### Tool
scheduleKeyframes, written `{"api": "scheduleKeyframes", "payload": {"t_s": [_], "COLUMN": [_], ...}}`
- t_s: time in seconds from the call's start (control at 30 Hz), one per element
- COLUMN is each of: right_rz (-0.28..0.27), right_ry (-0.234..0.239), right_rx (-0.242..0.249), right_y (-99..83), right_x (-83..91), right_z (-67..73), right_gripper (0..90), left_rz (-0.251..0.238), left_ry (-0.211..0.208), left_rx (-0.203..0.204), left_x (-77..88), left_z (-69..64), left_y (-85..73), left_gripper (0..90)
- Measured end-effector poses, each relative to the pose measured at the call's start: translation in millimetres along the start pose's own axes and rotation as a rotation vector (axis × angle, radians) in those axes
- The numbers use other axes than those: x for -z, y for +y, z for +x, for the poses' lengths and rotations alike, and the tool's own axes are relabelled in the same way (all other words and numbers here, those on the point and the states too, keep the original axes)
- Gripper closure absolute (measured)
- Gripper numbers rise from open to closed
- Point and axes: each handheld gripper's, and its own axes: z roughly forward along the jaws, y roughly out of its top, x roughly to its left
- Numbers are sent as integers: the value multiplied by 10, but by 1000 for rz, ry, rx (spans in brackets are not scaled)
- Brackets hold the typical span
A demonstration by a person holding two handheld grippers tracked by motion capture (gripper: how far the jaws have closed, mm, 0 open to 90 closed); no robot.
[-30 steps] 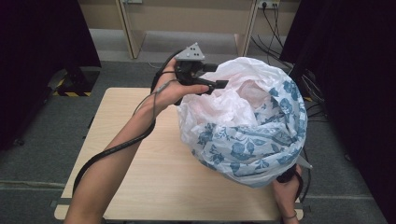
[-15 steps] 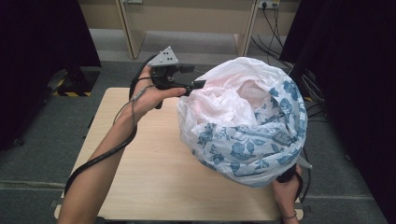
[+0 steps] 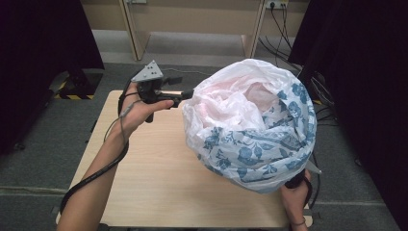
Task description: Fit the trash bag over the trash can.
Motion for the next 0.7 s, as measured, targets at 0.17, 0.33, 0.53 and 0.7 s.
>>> {"api": "scheduleKeyframes", "payload": {"t_s": [0.17, 0.33, 0.53, 0.7], "right_rz": [1, -1, 0, -1], "right_ry": [-1, 1, 0, -2], "right_rx": [1, 0, 0, 1], "right_y": [0, 0, 0, -1], "right_x": [-1, -1, 1, 1], "right_z": [0, -1, 0, 3], "right_gripper": [276, 276, 276, 276], "left_rz": [0, -3, -1, -8], "left_ry": [11, 21, 53, 67], "left_rx": [11, 12, 15, 22], "left_x": [32, 82, 215, 303], "left_z": [18, 17, 26, 24], "left_y": [-86, -170, -339, -464], "left_gripper": [316, 316, 315, 315]}}
